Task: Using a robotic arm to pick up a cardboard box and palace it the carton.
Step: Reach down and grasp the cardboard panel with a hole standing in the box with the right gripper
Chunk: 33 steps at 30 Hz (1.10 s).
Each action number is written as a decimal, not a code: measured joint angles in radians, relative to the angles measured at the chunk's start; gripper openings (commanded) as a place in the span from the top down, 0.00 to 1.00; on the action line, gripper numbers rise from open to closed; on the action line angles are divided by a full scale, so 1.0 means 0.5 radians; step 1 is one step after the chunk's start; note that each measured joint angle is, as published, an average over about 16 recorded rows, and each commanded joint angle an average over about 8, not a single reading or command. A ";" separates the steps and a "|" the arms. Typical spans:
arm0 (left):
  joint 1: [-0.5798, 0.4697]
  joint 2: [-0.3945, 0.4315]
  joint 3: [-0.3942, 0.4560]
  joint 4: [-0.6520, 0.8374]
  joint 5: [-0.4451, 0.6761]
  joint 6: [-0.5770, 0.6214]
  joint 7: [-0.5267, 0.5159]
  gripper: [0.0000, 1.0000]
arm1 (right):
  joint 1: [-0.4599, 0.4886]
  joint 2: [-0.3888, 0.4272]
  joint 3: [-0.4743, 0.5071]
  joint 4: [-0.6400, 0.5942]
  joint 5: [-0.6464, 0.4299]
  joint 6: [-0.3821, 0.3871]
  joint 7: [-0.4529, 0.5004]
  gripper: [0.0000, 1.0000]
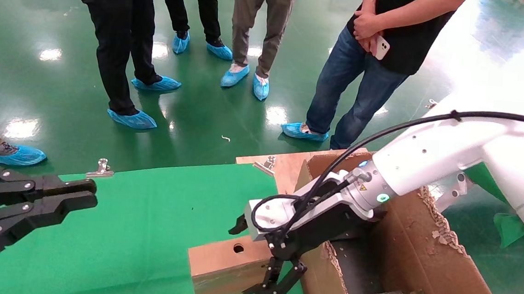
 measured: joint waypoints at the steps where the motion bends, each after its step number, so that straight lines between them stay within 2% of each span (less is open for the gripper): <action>1: 0.000 0.000 0.000 0.000 0.000 0.000 0.000 1.00 | 0.022 -0.018 -0.034 -0.022 -0.015 0.000 -0.017 0.00; 8: 0.000 0.000 0.000 0.000 0.000 0.000 0.000 1.00 | 0.144 -0.128 -0.246 -0.148 -0.081 0.005 -0.126 0.00; 9: 0.000 0.000 0.000 0.000 0.000 0.000 0.000 0.96 | 0.156 -0.141 -0.269 -0.160 -0.087 0.005 -0.139 0.00; 13: 0.000 0.000 0.000 0.000 0.000 0.000 0.000 0.46 | 0.196 -0.189 -0.354 -0.208 -0.100 0.009 -0.187 0.01; 15: 0.000 0.000 0.000 0.000 0.000 0.000 0.000 0.21 | 0.209 -0.206 -0.384 -0.225 -0.104 0.011 -0.204 0.16; 17: 0.000 0.000 0.000 0.000 0.000 0.000 0.000 0.00 | 0.218 -0.220 -0.408 -0.238 -0.106 0.013 -0.218 0.41; 21: 0.000 0.000 0.000 0.000 0.000 -0.001 0.000 0.00 | 0.229 -0.236 -0.434 -0.253 -0.112 0.016 -0.234 0.90; 23: 0.000 0.000 0.000 0.000 0.000 -0.001 0.000 0.00 | 0.231 -0.240 -0.439 -0.256 -0.114 0.017 -0.236 1.00; 33: 0.001 0.000 0.000 0.000 0.000 -0.001 0.000 0.00 | 0.227 -0.232 -0.428 -0.247 -0.109 0.018 -0.233 1.00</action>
